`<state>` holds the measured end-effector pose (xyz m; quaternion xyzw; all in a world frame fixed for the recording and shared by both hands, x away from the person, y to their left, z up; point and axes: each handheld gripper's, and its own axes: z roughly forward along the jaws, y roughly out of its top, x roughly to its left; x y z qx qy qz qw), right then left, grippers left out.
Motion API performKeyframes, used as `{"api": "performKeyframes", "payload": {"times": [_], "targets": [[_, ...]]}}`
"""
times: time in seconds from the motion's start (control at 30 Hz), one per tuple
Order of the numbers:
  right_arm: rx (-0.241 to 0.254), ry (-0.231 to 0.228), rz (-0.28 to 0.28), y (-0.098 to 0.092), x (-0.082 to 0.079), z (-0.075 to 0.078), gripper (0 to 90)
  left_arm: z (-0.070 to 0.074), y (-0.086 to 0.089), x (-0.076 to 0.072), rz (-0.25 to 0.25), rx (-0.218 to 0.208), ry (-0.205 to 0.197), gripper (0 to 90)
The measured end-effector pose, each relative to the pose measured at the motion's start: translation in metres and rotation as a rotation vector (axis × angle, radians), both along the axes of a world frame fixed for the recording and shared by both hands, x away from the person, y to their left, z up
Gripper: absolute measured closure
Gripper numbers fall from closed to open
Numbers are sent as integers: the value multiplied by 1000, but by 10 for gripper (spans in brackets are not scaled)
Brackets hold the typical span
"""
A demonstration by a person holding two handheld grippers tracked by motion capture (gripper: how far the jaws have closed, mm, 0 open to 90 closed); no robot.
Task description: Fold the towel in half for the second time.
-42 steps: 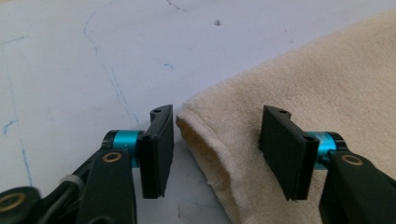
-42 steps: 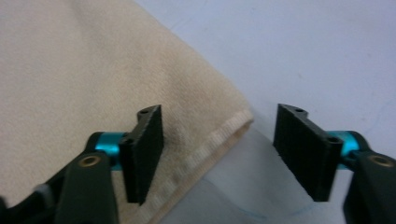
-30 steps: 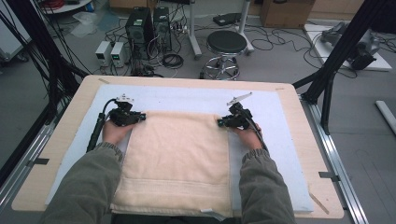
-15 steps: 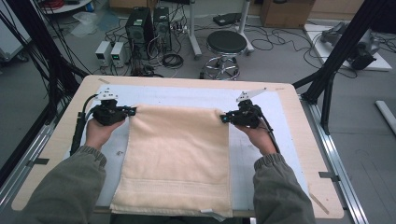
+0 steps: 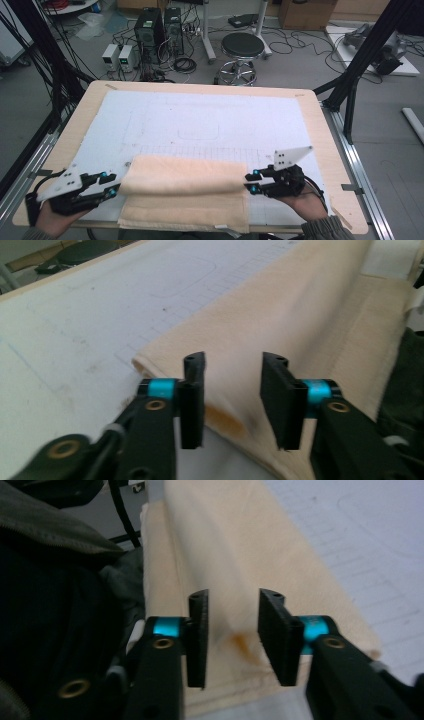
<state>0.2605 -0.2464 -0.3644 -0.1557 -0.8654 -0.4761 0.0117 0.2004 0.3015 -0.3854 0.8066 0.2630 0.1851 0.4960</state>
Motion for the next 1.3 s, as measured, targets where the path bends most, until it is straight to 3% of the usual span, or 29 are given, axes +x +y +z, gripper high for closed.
{"api": "performKeyframes", "payload": {"times": [0.07,0.13,0.2,0.37,0.57,0.67,0.77,0.87,0.93,1.0,1.07,1.2,1.3], "targets": [[-2,-4,-16,-4,-3,-3,591,0,2,5,14,0,7,542],[-10,-3,-62,-5,3,-4,551,-3,-3,17,18,8,31,519],[-16,-9,-92,-2,14,-7,528,-7,-11,31,11,39,51,498],[-94,-44,-180,10,47,-20,462,-15,-26,66,27,64,55,466],[-140,-27,-198,23,73,-37,403,-27,-39,105,56,92,117,397],[-173,-5,-197,28,79,-45,373,-35,-43,117,69,110,143,385],[-174,33,-192,30,83,-54,373,-43,-46,124,63,126,200,370],[-198,61,-175,31,84,-63,448,-47,-46,127,31,116,250,440],[-178,89,-147,30,84,-69,534,-47,-45,128,-3,104,267,521],[-165,102,-140,30,82,-70,641,-48,-48,124,-31,119,245,676],[-160,102,-113,30,82,-69,738,-46,-52,120,-30,151,210,758],[-171,67,-109,30,80,-65,800,-43,-53,118,16,126,202,807],[-181,35,-137,28,84,-58,806,-38,-58,121,51,128,178,812]]}}
